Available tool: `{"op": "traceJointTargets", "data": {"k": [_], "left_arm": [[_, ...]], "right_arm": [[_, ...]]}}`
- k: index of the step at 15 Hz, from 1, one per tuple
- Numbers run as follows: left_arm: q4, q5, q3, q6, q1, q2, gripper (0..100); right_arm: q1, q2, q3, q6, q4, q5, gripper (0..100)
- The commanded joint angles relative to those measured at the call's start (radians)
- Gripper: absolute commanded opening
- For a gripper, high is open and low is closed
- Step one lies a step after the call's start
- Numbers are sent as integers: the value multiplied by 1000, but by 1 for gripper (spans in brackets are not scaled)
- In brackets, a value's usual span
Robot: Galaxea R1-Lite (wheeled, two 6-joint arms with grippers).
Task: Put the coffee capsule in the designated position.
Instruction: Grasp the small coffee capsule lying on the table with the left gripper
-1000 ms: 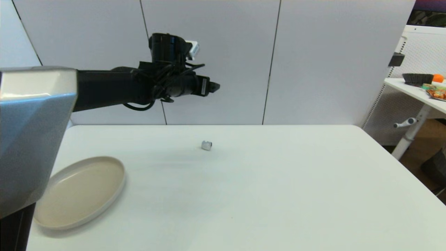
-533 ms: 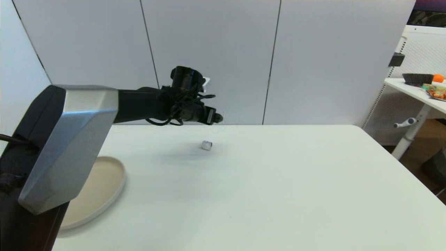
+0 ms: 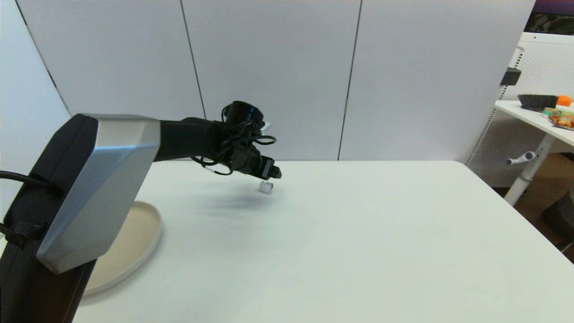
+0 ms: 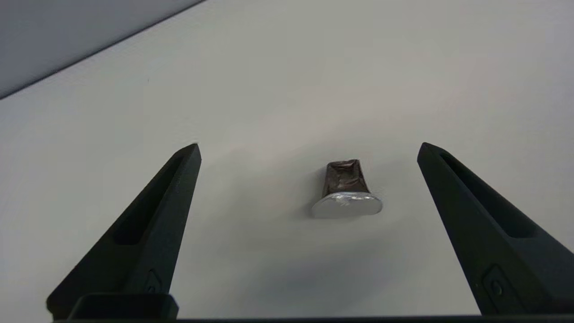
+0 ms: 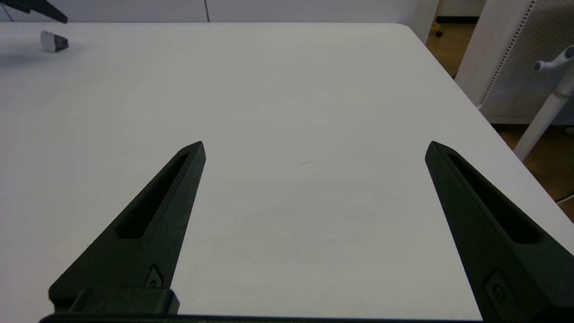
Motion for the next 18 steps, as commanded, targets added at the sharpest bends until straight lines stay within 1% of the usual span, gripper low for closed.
{"op": "traceJointTargets", "data": {"k": [1, 5, 13, 15, 17, 18], "left_arm": [[79, 3, -14, 0, -1, -2, 100], [111, 4, -14, 0, -1, -1, 100], [112, 11, -12, 2, -4, 16, 100], [111, 32, -12, 3, -10, 29, 100], [108, 75, -12, 3, -16, 35, 100], [108, 75, -12, 5, -16, 38, 100]], "right_arm": [[0, 1, 0, 0, 0, 0, 100], [0, 1, 0, 0, 0, 0, 100], [0, 1, 0, 0, 0, 0, 100], [0, 1, 0, 0, 0, 0, 100], [0, 1, 0, 0, 0, 0, 100], [0, 1, 0, 0, 0, 0, 100]]}}
